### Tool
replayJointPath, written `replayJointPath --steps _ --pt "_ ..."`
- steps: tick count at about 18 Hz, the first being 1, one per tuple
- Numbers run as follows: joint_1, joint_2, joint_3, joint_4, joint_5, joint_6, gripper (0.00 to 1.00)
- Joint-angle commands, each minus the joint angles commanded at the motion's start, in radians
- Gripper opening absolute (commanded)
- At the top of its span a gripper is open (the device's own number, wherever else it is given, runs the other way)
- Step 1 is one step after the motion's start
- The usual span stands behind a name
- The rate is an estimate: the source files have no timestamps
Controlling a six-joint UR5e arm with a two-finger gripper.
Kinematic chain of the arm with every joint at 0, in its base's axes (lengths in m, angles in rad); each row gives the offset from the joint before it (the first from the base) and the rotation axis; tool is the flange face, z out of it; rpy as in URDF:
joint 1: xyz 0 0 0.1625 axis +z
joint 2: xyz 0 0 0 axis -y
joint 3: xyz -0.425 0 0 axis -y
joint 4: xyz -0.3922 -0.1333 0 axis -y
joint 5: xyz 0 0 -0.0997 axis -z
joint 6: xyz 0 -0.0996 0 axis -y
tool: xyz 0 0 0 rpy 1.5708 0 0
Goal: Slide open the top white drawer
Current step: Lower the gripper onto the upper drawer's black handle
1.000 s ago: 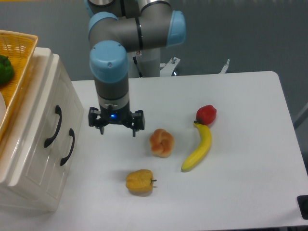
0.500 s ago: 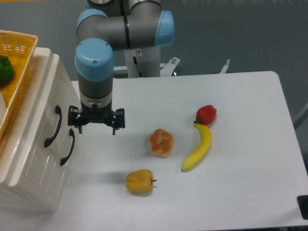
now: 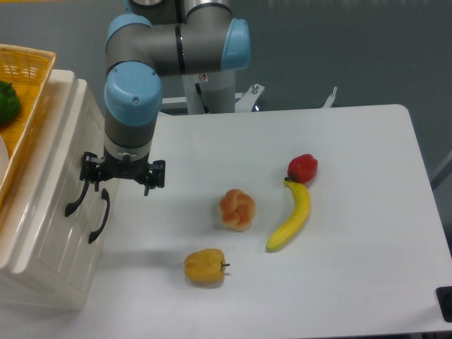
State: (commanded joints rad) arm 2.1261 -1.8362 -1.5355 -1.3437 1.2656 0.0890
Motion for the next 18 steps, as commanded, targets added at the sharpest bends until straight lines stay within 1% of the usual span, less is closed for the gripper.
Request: replayJointPath --steps 4,12,18 --pt "-0.008 0.002 0.012 -0.015 0.000 0.002 1.00" --pt "-0.032 -0.002 0.014 -0.014 0.000 0.011 1.00" --pt "-0.034 -0.002 0.014 -0.014 0.000 0.012 1.00"
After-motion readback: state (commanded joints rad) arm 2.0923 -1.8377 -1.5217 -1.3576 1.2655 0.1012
